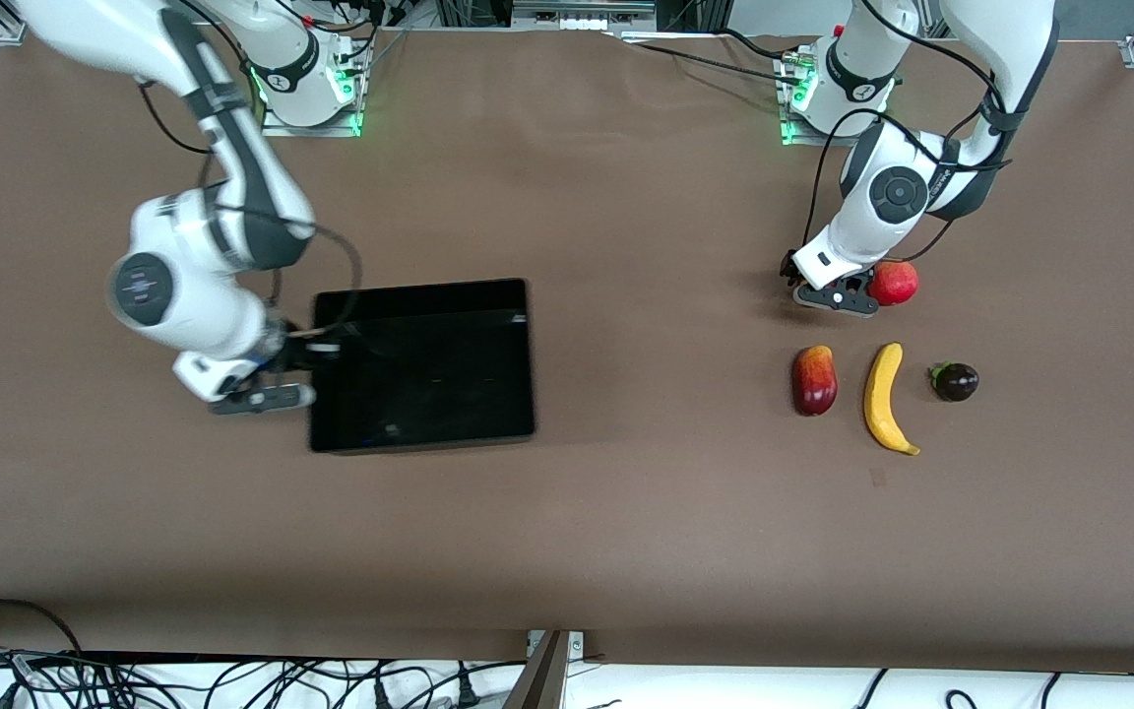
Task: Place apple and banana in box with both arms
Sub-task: 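Push the tray toward the fruit with the right gripper while the left gripper reaches, then grasp the red apple with the left gripper while the right gripper releases the tray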
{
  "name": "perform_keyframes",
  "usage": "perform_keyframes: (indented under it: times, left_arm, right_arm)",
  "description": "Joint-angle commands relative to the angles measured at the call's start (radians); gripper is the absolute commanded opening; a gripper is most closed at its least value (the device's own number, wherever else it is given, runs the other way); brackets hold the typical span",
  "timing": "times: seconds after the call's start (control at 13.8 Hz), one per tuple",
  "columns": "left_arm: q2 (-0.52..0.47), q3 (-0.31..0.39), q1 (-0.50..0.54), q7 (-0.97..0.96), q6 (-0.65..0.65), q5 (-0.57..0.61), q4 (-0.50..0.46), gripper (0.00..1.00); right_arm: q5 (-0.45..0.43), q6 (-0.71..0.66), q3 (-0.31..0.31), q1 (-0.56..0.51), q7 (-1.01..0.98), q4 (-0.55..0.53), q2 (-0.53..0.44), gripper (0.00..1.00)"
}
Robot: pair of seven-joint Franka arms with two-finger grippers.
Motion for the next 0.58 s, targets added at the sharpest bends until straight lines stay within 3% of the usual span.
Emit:
perform_keyframes:
  times: [0.0,0.15,0.51]
  left_arm:
    - [-0.049,-0.003,0.008,-0.010,-0.091,0.024,0.040,0.05]
    - [-0.099,-0.003,0.008,-0.006,-0.287,0.024,0.142,0.05]
    - [-0.093,0.003,0.018,0.106,-0.732,0.024,0.501,0.05]
  right_arm:
    - [0.014,-0.001,0.029,0.115,0.190,0.080,0.062,0.00]
    - [0.014,0.026,0.030,0.212,0.277,0.138,0.115,0.00]
    - [0.009,0.182,0.030,0.371,0.387,0.202,0.243,0.00]
